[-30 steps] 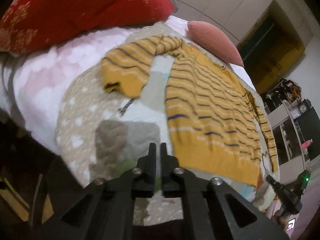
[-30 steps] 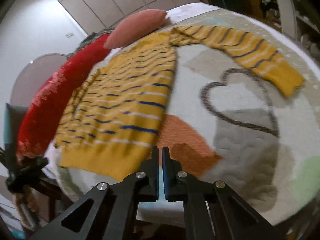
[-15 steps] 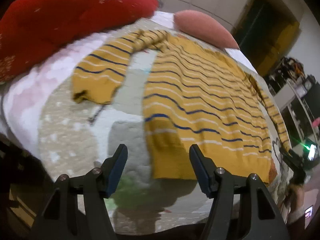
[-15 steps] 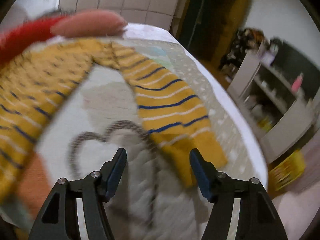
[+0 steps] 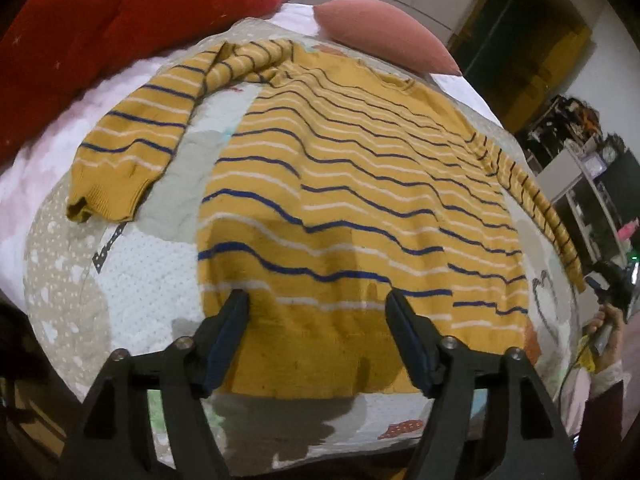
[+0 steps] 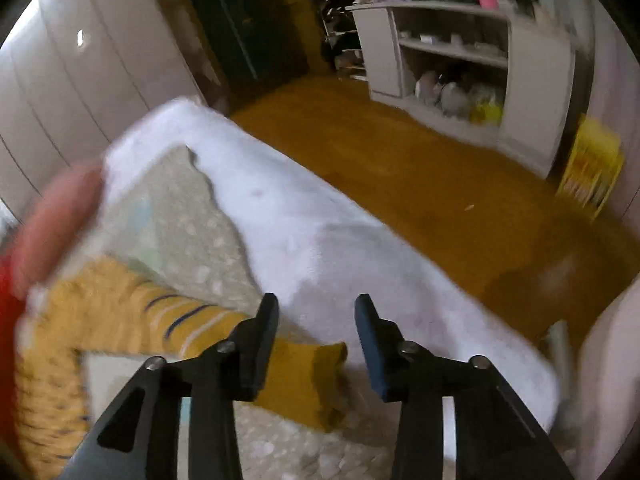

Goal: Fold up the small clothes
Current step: 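Move the open right tool to the cuff of the outstretched sleeve, then grasp the cuff with the right tool and lay the sleeve across the body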

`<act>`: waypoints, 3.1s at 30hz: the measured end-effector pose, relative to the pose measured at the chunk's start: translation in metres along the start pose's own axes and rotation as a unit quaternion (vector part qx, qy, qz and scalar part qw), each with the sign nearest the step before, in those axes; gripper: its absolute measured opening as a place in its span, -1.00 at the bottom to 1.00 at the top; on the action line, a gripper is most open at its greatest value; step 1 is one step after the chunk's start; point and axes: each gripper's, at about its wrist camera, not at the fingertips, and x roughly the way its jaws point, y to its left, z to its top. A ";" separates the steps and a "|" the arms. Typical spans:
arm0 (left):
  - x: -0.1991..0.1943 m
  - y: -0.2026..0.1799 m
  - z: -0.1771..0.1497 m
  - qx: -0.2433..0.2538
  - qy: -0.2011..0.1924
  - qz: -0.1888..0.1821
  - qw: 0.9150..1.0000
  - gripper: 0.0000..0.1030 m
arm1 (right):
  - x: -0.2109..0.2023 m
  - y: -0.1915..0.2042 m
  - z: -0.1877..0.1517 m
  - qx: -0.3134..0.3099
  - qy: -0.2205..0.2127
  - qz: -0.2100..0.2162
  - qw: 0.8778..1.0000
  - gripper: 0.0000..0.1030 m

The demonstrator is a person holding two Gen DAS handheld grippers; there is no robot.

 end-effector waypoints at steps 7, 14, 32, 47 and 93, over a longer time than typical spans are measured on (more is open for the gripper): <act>0.012 -0.004 0.001 0.001 0.016 0.001 1.000 0.40 | -0.023 -0.011 -0.054 0.054 0.027 0.137 0.989 0.04; 0.013 -0.007 -0.001 0.008 0.020 0.003 1.000 0.42 | -0.006 0.022 -0.090 0.045 0.051 0.180 0.981 0.09; 0.002 -0.032 -0.007 0.050 0.009 -0.019 0.999 0.48 | -0.052 0.062 -0.129 -0.041 -0.009 0.130 0.991 0.23; -0.004 -0.025 -0.012 0.041 0.005 -0.015 0.999 0.49 | -0.049 0.035 -0.112 -0.074 -0.028 0.067 0.995 0.41; -0.064 0.177 -0.035 -0.127 -0.085 0.019 0.988 0.50 | 0.038 0.620 -0.237 -0.383 0.217 0.260 0.860 -0.68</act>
